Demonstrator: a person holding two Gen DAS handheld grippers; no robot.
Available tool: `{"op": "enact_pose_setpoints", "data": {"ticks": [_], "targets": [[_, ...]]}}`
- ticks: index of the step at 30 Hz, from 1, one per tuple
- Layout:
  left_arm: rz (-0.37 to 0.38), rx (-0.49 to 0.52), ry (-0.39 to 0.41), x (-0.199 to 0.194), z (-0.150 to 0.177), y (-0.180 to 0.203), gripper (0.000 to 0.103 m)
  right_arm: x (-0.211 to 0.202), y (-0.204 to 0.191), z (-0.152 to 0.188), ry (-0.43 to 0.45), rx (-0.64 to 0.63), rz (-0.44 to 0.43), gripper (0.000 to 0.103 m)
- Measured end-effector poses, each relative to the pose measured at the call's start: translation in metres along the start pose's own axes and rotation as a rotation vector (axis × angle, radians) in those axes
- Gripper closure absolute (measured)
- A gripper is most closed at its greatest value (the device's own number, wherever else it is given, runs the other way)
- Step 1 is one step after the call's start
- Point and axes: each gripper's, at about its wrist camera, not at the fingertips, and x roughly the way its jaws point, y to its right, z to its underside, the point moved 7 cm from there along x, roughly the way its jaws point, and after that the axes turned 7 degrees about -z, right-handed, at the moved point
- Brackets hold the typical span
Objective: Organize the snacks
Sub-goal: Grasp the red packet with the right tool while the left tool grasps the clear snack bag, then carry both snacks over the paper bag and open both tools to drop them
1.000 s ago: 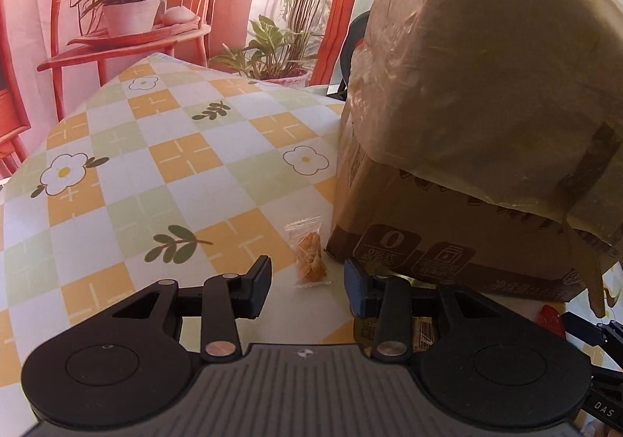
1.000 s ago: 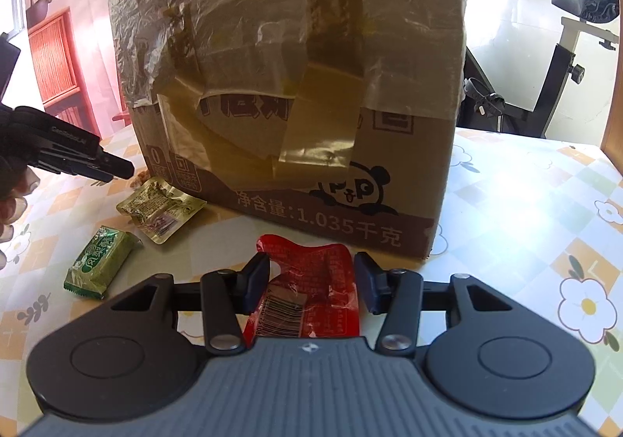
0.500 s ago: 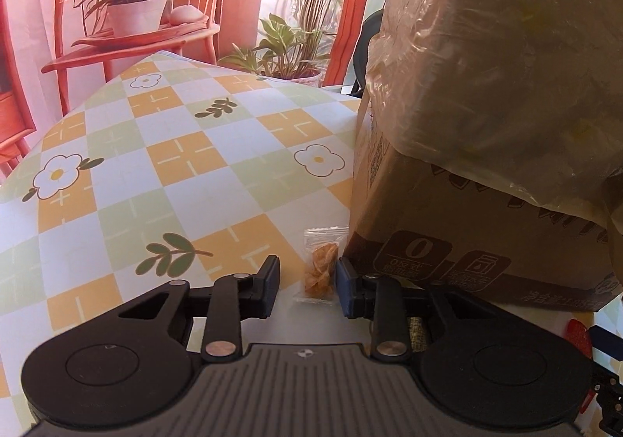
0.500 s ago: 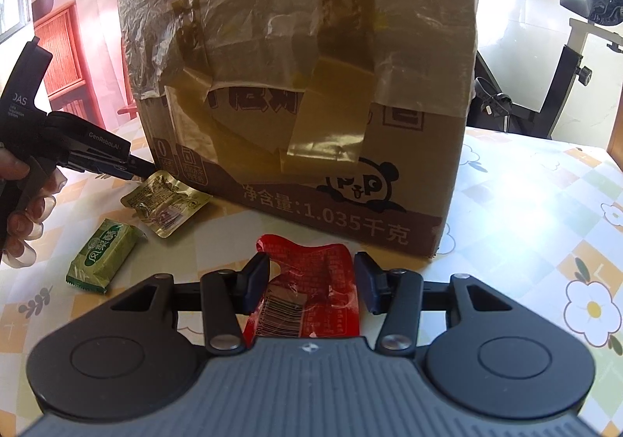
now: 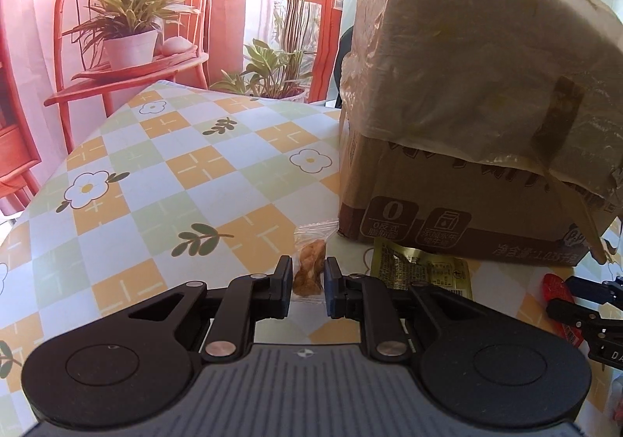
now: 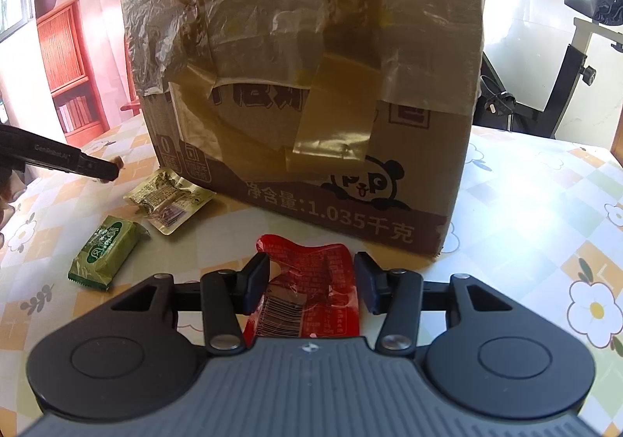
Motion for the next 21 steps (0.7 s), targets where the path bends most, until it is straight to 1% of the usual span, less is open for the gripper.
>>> {"op": "enact_pose_setpoints", "data": {"ticks": [3,6,10,13,16,21], "targets": [[0.009,-0.014,0.029,-0.019,-0.003,0.001,0.085,-0.002,-0.005,-0.001,-0.01,-0.019,-0.011,0.052],[0.015,-0.021,0.052,-0.038,-0.004,0.003,0.085,-0.01,-0.014,-0.004,-0.011,-0.042,-0.045,0.052],[0.037,-0.027,0.053,-0.053,-0.002,0.005,0.085,-0.029,-0.032,-0.007,0.012,-0.105,-0.085,0.052],[0.049,-0.015,0.075,-0.064,-0.011,0.006,0.085,-0.044,-0.043,-0.017,0.043,-0.137,-0.103,0.052],[0.054,-0.019,0.13,-0.078,-0.032,0.006,0.085,-0.062,-0.055,-0.04,0.104,-0.166,-0.134,0.052],[0.065,-0.001,0.261,-0.104,-0.081,0.016,0.085,-0.091,-0.064,-0.104,0.259,-0.18,-0.177,0.052]]}}
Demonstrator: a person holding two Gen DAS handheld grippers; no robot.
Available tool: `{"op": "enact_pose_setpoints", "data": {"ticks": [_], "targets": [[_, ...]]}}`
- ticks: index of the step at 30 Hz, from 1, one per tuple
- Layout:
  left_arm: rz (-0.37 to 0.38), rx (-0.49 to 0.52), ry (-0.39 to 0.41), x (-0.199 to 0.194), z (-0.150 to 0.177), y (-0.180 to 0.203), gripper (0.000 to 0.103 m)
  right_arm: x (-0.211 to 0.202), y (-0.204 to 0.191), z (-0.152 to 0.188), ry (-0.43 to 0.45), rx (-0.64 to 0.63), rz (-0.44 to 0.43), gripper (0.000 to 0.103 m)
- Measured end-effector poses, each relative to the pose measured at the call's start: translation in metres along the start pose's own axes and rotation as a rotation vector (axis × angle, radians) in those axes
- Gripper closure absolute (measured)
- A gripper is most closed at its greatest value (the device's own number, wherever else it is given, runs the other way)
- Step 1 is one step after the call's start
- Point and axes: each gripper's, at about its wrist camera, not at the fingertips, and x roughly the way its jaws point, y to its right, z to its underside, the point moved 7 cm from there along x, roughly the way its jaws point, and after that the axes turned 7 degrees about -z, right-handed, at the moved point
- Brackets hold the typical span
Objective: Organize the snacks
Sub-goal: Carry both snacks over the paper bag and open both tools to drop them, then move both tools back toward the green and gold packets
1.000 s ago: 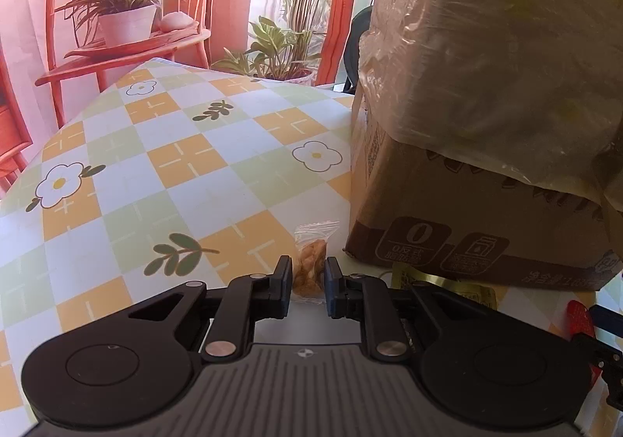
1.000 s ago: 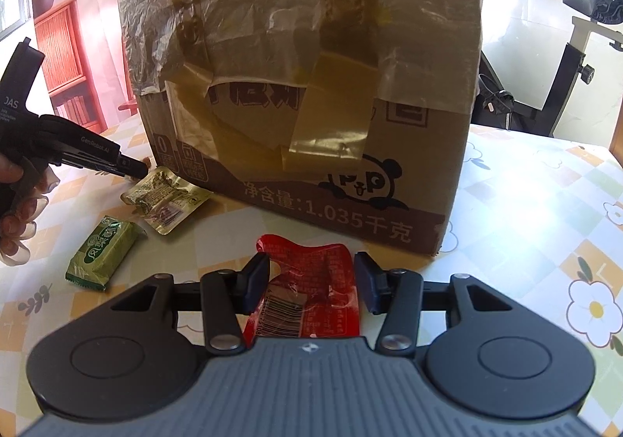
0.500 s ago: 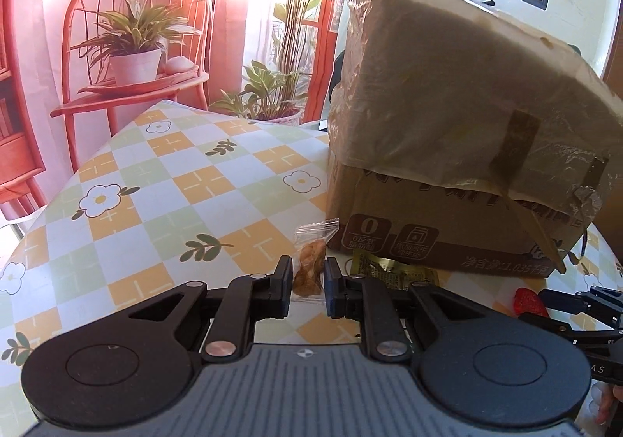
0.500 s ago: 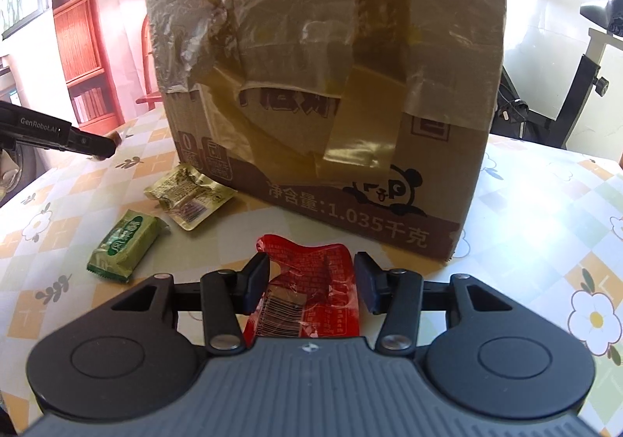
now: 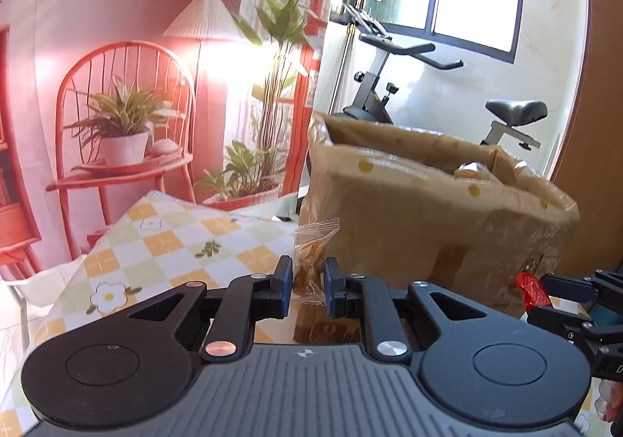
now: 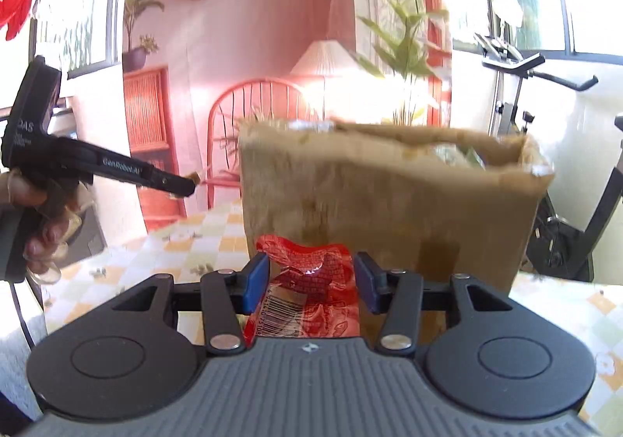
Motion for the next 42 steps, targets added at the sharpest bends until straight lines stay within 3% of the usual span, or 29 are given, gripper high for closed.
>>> {"op": "enact_pose_setpoints", "data": {"ticks": [7,12,18,21,23,24,34,42], "targets": [[0.043,0.011,0.121,0.003,-0.069,0.029,0.085,0.019,0.019,-0.081,0.112,-0.064,0.022,0.052],[0.062,0.012,0.094,0.036,-0.097,0.056,0.085,0.056,0.052,-0.103,0.057,-0.067,0.078,0.052],[0.038,0.003,0.048,0.085,-0.109,0.067,0.084,0.099,0.092,-0.107,-0.02,-0.037,0.162,0.052],[0.046,0.013,0.029,0.096,-0.11,0.07,0.08,0.103,0.102,-0.104,-0.043,-0.015,0.196,0.05],[0.026,0.024,0.018,0.099,-0.11,0.069,0.054,0.098,0.102,-0.104,-0.037,0.002,0.192,0.041],[0.023,0.031,0.024,0.096,-0.109,0.067,0.053,0.094,0.1,-0.103,-0.034,-0.001,0.187,0.036],[0.035,0.039,-0.017,0.06,-0.085,0.036,0.053,0.06,0.074,-0.092,-0.034,0.057,0.14,0.036],[-0.014,0.028,-0.02,0.021,-0.058,-0.009,0.053,0.044,0.032,-0.085,0.002,0.07,0.082,0.036]]}}
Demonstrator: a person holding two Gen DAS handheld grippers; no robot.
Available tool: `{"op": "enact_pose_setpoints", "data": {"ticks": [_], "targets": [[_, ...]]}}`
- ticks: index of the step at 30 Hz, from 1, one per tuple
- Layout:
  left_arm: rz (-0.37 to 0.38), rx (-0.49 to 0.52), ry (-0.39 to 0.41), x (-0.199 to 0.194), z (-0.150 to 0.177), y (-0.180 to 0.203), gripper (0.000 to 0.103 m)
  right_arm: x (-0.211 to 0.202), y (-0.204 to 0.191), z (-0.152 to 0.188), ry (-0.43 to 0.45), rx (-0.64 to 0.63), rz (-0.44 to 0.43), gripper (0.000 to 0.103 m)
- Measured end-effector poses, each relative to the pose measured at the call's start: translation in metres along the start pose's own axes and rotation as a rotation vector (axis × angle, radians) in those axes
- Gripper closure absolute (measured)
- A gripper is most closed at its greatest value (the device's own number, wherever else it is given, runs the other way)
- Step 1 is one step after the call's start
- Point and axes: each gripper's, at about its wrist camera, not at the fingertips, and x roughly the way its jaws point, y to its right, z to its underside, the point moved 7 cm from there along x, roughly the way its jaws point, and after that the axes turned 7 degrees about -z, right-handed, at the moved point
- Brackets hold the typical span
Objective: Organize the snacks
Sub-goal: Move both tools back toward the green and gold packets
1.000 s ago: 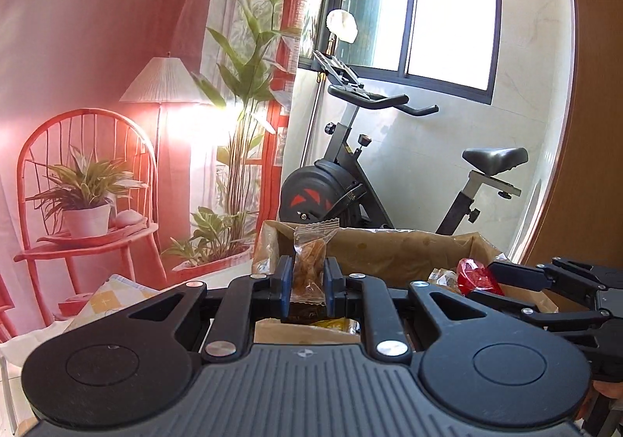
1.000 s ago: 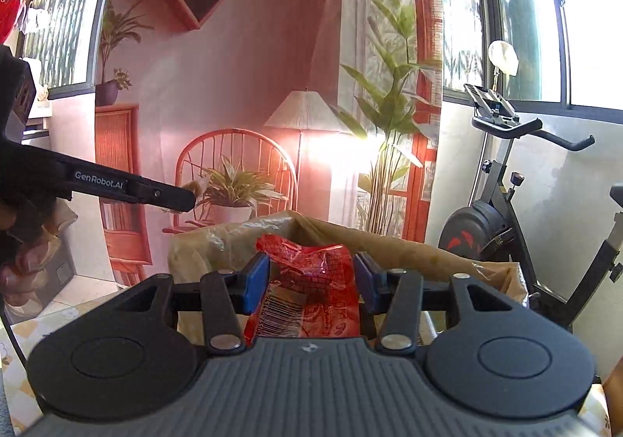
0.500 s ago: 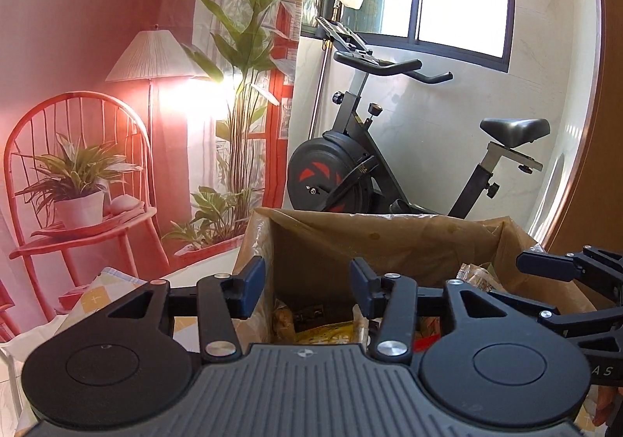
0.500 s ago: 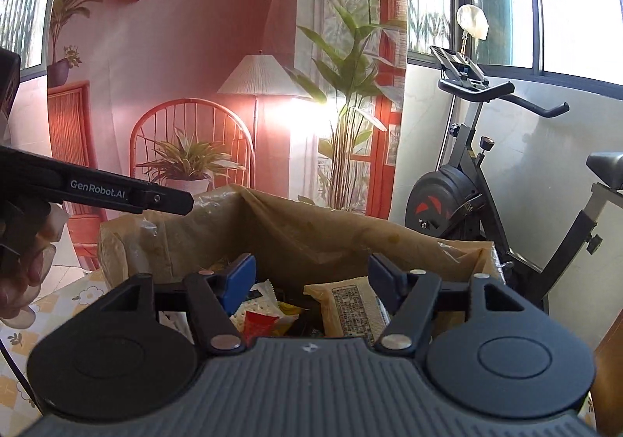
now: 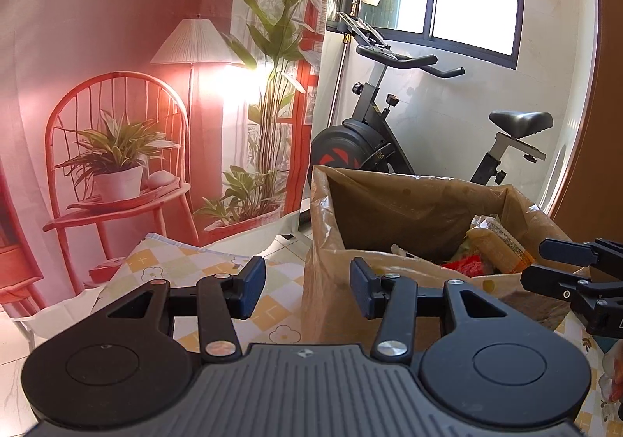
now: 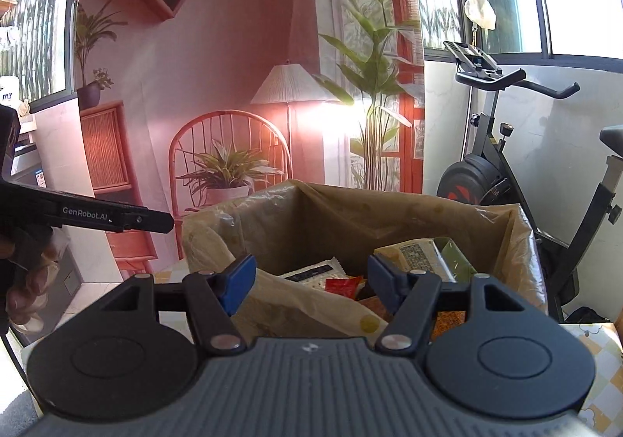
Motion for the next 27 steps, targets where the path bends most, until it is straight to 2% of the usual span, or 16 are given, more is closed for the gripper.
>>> {"op": "enact_pose_setpoints", "data": {"ticks": [7,13,17,20,23,27], "targets": [[-0.062,-0.034,-0.061,-0.02,0.036,-0.034,0.053,-0.003,-0.04,0.023,-0.003,-0.014,-0.057,0.036],[-0.081,-0.072,-0.115,-0.03,0.064,-0.058,0.053,-0.004,-0.062,0.058,-0.028,0.051,-0.089,0.036],[-0.099,-0.074,-0.136,-0.031,0.08,-0.068,0.053,-0.003,-0.075,0.079,-0.046,0.057,-0.11,0.031],[-0.098,-0.089,-0.154,-0.03,0.092,-0.071,0.051,0.005,-0.078,0.1,-0.093,0.085,-0.114,0.031],[-0.105,-0.097,-0.168,-0.027,0.105,-0.074,0.046,0.014,-0.081,0.118,-0.139,0.096,-0.119,0.031],[-0.112,-0.092,-0.179,-0.024,0.113,-0.079,0.046,0.031,-0.081,0.14,-0.208,0.144,-0.14,0.031]]}}
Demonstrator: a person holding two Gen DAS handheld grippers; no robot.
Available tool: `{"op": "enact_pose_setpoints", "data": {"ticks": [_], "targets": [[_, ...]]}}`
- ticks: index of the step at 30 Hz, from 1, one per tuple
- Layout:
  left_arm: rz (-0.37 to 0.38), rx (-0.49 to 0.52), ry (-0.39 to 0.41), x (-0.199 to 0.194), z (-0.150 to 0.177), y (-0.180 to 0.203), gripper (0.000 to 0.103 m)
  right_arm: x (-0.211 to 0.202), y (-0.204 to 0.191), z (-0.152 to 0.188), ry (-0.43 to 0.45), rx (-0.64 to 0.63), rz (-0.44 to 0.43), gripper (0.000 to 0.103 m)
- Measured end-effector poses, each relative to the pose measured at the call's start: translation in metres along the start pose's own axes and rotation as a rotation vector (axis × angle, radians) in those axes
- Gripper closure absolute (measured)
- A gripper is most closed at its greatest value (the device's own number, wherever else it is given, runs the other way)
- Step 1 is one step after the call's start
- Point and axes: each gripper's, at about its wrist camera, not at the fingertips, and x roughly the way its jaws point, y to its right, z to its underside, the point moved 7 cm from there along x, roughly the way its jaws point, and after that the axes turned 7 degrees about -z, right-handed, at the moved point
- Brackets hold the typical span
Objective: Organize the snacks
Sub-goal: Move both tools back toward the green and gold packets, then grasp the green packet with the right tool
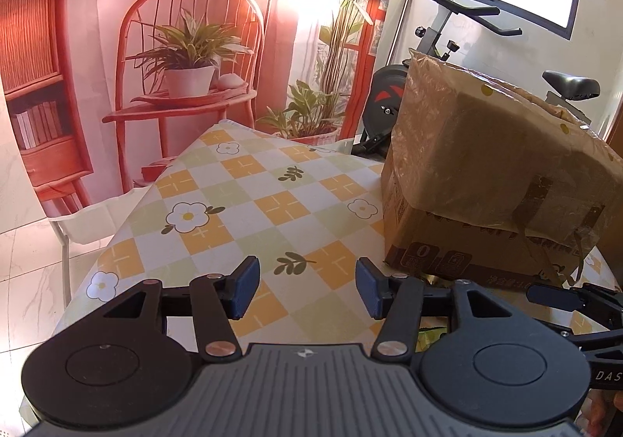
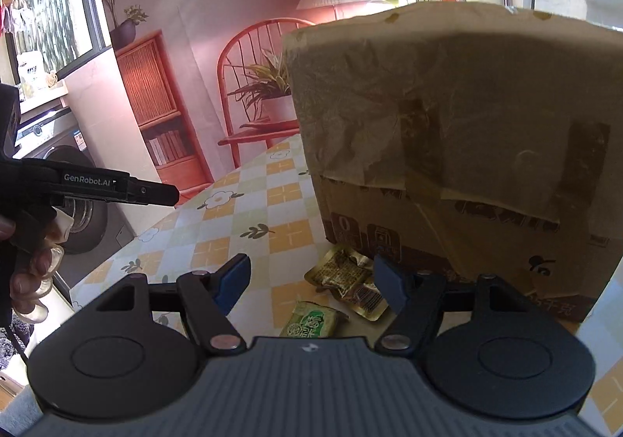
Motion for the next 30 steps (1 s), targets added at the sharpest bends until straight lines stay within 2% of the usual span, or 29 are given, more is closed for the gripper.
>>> {"op": "enact_pose_setpoints", "data": {"ticks": [7,14,17,19,21,26,30], "targets": [[-0.028,-0.019,-0.002,0.004,-0.004,-0.012,0.046,0.042,0.014,0.025,-0.159,0.081,-0.024,0.031],[-0.064,-0.039,-0.017,0.011,-0.011,-0.02,0.046,0.074,0.012,0.04,-0.267,0.04,-0.019,0.03],[-0.064,-0.029,-0.027,0.015,-0.011,-0.012,0.046,0.078,0.007,0.041,-0.287,-0.049,-0.011,0.033],[-0.05,-0.026,-0.038,0.02,-0.009,-0.003,0.046,0.075,0.005,0.043,-0.299,-0.12,-0.012,0.051],[-0.014,-0.033,-0.049,0.026,-0.006,0.009,0.045,0.068,0.007,0.048,-0.302,-0.143,-0.015,0.06],[0.075,-0.011,-0.083,0.042,0.006,0.055,0.042,0.034,0.027,0.059,-0.285,-0.136,-0.017,0.062],[0.129,0.006,-0.101,0.059,0.017,0.092,0.034,0.011,0.053,0.063,-0.256,-0.12,0.025,0.062]]}}
